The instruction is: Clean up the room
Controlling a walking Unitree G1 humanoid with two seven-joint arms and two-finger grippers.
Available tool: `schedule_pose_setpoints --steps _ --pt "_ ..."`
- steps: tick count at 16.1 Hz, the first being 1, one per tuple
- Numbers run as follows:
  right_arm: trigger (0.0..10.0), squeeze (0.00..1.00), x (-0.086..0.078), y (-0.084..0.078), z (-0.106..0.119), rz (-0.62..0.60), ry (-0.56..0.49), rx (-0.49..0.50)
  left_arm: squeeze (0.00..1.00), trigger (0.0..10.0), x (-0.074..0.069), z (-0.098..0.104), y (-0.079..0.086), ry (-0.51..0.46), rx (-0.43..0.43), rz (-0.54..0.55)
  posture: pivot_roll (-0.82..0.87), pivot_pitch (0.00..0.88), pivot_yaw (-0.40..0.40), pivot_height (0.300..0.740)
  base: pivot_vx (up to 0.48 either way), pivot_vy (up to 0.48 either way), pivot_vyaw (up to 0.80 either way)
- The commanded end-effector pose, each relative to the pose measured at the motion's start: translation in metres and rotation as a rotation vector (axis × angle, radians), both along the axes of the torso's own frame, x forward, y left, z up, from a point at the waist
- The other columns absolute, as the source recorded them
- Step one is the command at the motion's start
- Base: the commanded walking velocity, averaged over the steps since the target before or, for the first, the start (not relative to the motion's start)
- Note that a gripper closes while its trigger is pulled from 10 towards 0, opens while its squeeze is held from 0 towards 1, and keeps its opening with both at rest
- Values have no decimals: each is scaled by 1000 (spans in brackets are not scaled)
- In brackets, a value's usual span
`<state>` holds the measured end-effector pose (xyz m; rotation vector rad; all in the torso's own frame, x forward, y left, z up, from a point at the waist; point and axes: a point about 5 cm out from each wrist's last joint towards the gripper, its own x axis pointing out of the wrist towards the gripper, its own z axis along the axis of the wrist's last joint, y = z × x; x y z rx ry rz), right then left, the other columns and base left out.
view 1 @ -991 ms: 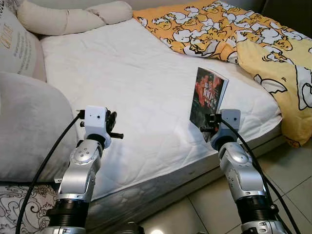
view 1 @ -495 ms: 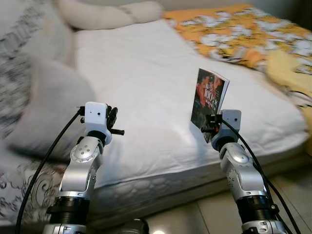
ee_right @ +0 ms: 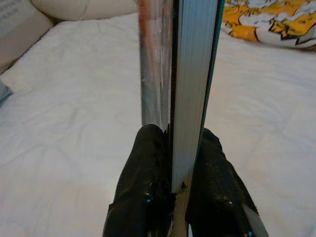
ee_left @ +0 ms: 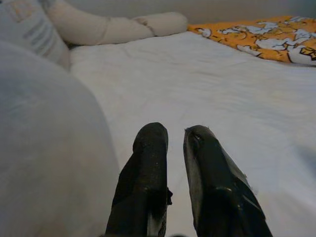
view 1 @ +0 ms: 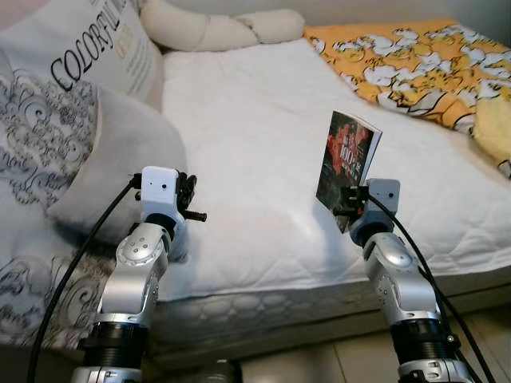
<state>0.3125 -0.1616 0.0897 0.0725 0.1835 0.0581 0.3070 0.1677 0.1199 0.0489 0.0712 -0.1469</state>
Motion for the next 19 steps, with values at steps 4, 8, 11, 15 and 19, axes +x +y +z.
schedule_pose_setpoints --steps 4,8,11,15,19 --pt "10000 0 4 2 9 16 -36 -10 0 10000 0 4 -3 -20 -10 -16 70 0 40 740 331 0 541" --pt "10000 0 5 6 10 82 -35 -49 0 10000 0 5 -3 -23 -12 -18 69 0 40 740 341 0 200" --pt "10000 0 3 16 6 203 -1 -58 0 10000 1 5 -3 -27 -1 -24 72 0 40 740 340 0 800" --pt "10000 0 1 16 0 326 82 -13 0 10000 -1 6 -6 -30 -1 -71 75 0 39 740 76 0 0" --pt "10000 0 4 18 6 421 93 22 0 10000 -7 2 -15 2 46 -187 79 0 36 740 0 0 0"
